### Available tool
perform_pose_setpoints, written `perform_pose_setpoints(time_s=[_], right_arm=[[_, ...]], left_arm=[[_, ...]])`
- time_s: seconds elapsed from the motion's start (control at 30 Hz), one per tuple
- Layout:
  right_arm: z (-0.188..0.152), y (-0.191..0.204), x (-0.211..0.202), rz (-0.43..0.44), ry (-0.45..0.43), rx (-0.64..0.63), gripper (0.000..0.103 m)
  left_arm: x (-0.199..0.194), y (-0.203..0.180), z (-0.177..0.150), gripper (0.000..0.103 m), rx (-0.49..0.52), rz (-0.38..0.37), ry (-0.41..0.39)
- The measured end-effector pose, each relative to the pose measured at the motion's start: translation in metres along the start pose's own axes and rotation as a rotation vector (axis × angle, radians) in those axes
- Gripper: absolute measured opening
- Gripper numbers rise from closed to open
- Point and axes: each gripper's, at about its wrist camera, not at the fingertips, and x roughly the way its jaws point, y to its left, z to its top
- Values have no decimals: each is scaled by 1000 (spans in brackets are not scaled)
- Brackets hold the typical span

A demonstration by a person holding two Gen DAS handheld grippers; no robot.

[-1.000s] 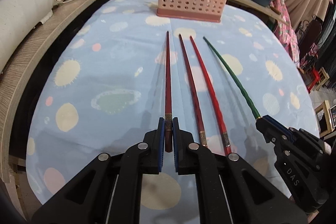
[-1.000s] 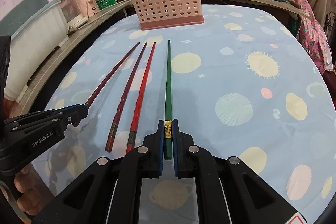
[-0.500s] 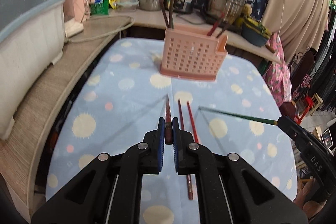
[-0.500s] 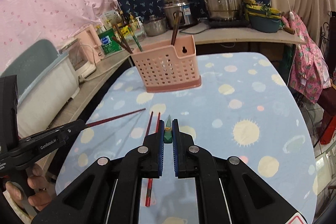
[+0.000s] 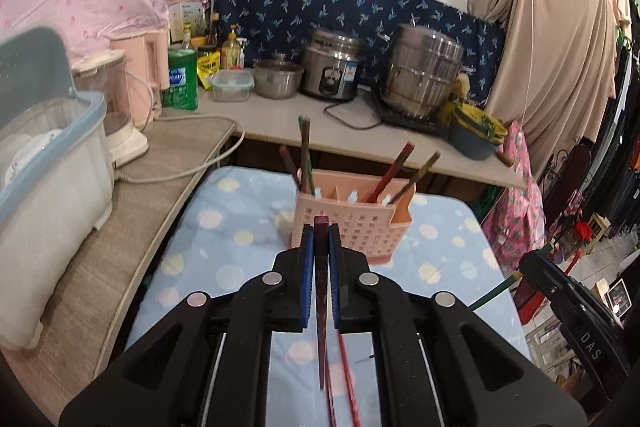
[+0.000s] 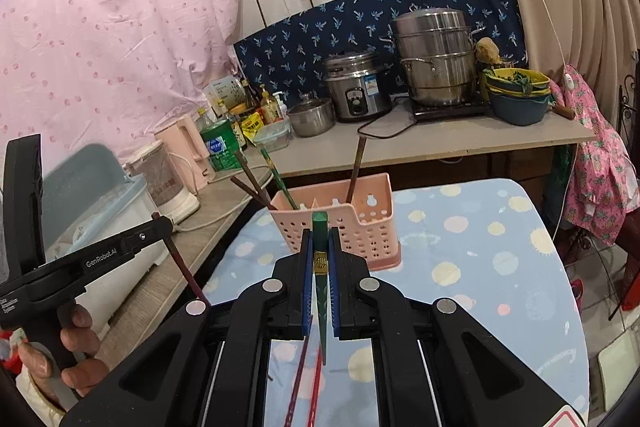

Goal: Organize utensils
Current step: 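Lift both chopsticks upright, carry them over the pink basket and lower them in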

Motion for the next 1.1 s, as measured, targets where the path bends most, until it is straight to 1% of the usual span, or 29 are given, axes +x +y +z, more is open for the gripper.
perform_pose_setpoints(time_s=[0.13, 0.3, 0.4, 0.53, 0.63, 0.77, 0.87, 1.1], right_arm=[[30, 1, -3, 17, -67, 24, 7], [69, 5, 3, 33, -142, 40, 7], [92, 5, 13, 30, -172, 42, 7], [118, 2, 31, 34, -193, 62, 7], [130, -4, 48, 31, -198, 79, 7], [133, -8, 72, 17, -180, 79, 7], [129, -15, 89, 17, -155, 92, 7], [114, -30, 120, 8, -98, 114, 7]], left_arm=[[-5, -4, 30, 7, -14, -24, -50], [-15, -13, 73, 7, -22, -29, -153], [-15, -17, 100, 7, -34, -35, -205], [-4, -21, 128, 7, -39, -11, -257], [10, -22, 142, 7, -38, 7, -267], [32, -25, 148, 7, -23, 32, -255], [51, -23, 146, 7, -22, 37, -240], [88, -17, 131, 7, -32, 39, -172]])
